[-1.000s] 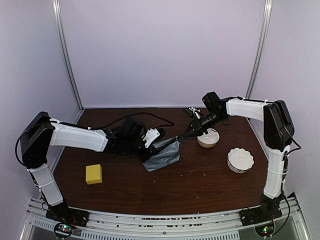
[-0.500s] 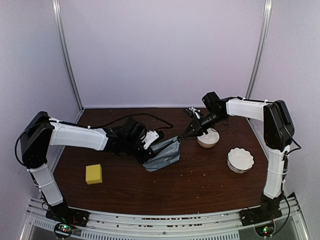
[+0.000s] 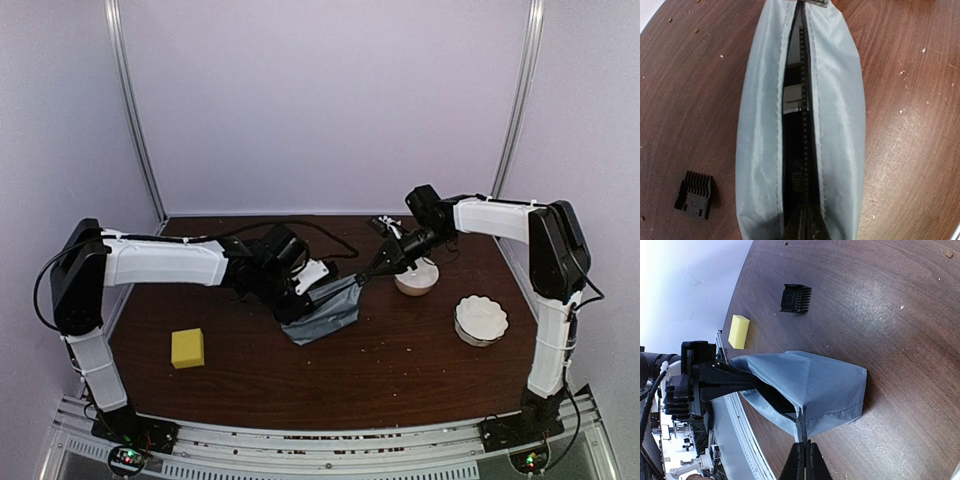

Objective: Sort the hair-cutting tools

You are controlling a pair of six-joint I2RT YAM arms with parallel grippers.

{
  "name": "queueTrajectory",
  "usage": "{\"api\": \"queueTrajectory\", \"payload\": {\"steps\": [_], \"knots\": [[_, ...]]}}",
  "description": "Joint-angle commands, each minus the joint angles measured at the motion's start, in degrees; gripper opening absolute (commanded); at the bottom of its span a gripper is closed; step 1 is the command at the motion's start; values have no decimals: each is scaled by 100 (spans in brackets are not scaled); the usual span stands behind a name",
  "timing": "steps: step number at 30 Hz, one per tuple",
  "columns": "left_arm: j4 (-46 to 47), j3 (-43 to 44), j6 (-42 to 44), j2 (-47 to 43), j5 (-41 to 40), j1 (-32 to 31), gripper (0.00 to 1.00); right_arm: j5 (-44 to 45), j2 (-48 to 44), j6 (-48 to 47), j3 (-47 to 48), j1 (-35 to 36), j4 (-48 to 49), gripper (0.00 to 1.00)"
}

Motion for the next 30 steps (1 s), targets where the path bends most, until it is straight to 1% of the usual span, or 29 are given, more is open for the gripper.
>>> {"api": "queueTrajectory", "payload": {"steps": [1, 4, 7, 11, 13, 17, 19, 24, 27, 30], "knots": [[-740, 331, -310, 51, -171, -29, 6, -84, -228, -75, -64, -24, 90, 0], [-781, 357, -361, -87, -238, -96, 18, -105, -215, -77, -52, -6, 84, 0], [-781, 398, -421, -293, -286, -134, 23, -114, -224, -75, -52, 5, 75, 0], [-781, 370, -722, -810, -341, -145, 24, -120, -260, -112, -64, 7, 52, 0], [-712, 225, -1041, -1190, -598, -145, 26, -110, -292, -167, -72, 7, 4, 0], [-438, -395, -1818, -2003, -1265, -145, 28, -67, -350, -311, -105, -30, -110, 0], [-450, -603, -2109, -2269, -1445, -144, 29, -44, -355, -337, -167, -81, -122, 0], [-464, -1105, -2596, -2573, -1732, -145, 28, 118, -414, -411, -290, -319, -284, 0], [-440, -1391, -3132, -2676, -2063, -137, 29, 426, -662, -788, -462, -378, -632, 0], [-126, -1668, -3423, -2752, -1904, -136, 29, 653, -1070, -897, -894, -371, -446, 0]]}}
